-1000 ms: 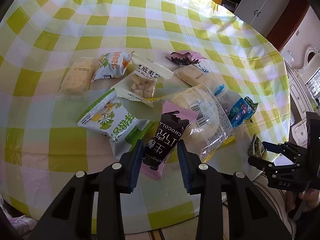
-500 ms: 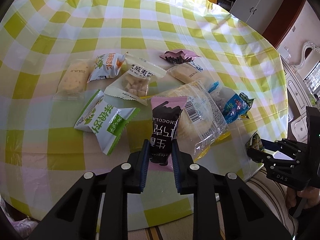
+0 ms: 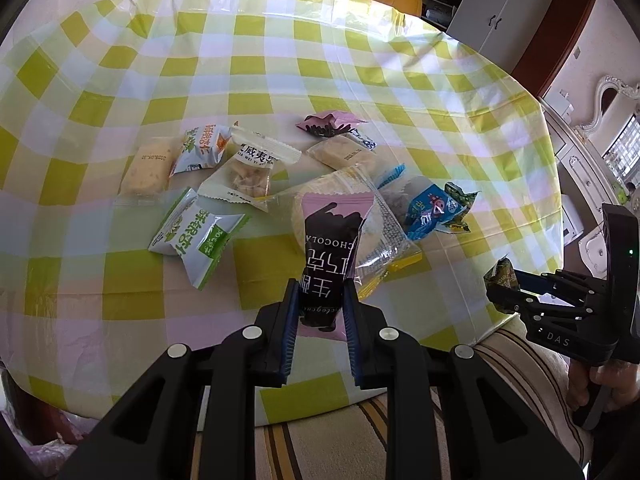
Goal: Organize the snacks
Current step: 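Grasp the pink-and-black chocolate bar with left tool while right tool carries the green bag to the box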
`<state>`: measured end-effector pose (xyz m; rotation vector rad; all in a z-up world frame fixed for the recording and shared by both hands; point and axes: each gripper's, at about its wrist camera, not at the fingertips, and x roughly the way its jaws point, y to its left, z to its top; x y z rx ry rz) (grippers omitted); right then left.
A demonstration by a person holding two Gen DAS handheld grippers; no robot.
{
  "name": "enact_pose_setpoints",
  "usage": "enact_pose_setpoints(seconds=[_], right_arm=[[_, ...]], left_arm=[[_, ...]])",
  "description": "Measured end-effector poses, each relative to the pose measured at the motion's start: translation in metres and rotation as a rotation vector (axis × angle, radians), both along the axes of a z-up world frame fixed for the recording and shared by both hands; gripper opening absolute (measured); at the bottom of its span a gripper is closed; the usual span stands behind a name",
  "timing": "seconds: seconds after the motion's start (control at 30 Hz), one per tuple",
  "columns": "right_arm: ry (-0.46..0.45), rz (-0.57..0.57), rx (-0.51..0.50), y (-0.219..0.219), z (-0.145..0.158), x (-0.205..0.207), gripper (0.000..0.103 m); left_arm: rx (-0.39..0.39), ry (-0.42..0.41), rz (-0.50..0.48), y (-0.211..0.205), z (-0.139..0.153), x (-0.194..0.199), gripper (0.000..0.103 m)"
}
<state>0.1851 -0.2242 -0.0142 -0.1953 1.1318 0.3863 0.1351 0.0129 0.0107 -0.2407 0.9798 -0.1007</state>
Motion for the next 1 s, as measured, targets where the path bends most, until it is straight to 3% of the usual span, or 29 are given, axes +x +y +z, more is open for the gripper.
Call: enact_pose_setpoints(seconds=[0.47, 1.0], right_arm=[[-0.022, -0.118, 0.043, -0.065, 0.013, -0.014, 0.039], [0.003, -0.378, 0.015, -0.201, -0.013, -0.040, 0.039]], left_arm=[[-0.021, -0.031, -0.197, -0.090, 0.022, -0.002, 0.021], [-0.020, 0.017, -0.549, -0.248, 0.014, 0.004, 0.021]])
